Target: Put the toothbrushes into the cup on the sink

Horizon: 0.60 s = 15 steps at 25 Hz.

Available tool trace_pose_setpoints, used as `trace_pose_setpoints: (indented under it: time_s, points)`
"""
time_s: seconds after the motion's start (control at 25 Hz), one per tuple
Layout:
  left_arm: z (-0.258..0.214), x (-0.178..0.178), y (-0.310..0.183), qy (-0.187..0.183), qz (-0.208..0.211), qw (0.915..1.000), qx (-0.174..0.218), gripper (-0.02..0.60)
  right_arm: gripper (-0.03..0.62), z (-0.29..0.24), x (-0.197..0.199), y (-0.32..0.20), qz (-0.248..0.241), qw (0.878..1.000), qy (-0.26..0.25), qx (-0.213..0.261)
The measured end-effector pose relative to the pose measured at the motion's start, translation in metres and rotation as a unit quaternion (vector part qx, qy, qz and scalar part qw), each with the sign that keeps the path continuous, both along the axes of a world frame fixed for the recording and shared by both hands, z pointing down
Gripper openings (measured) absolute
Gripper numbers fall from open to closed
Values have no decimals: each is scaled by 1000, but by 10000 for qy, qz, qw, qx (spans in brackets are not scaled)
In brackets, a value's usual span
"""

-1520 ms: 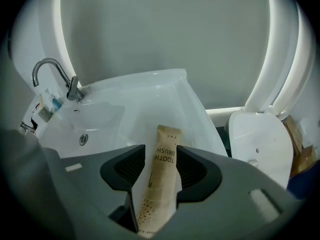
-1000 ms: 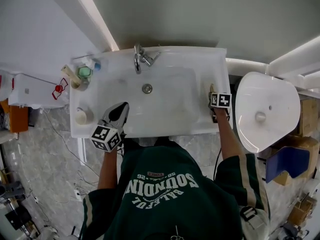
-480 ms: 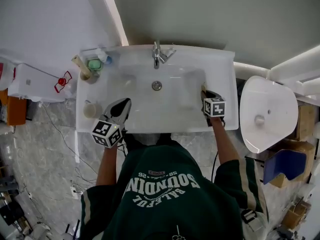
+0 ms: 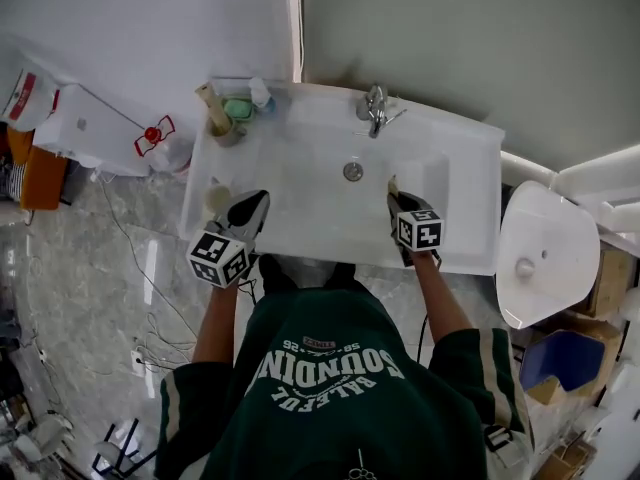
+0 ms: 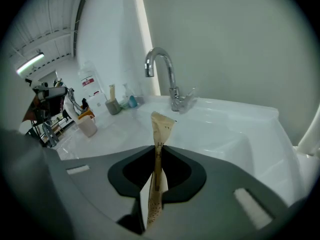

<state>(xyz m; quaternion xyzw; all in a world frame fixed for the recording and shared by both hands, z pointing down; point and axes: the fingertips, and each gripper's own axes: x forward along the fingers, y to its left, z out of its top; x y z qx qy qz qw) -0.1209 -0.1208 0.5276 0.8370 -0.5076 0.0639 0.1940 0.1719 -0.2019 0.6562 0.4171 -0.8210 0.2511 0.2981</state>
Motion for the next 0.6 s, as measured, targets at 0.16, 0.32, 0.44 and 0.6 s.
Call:
trace_pose_setpoints:
  time_s: [0.16, 0.32, 0.44, 0.6]
  points:
    - [1, -45, 22, 22, -323, 9995, -19, 51, 44, -14, -76, 8, -515, 9984, -203, 129]
    - [3, -89, 43, 63, -778, 9969, -16, 51, 44, -35, -164, 11, -1112, 9916, -597, 276]
    - [5, -119, 57, 96, -1068, 9942, -5, 51, 44, -56, -227, 13, -1442, 9839, -979, 383]
    - [8, -154, 80, 129, -1367, 9905, -12, 51, 43, -92, -306, 19, -1864, 9681, -1563, 594]
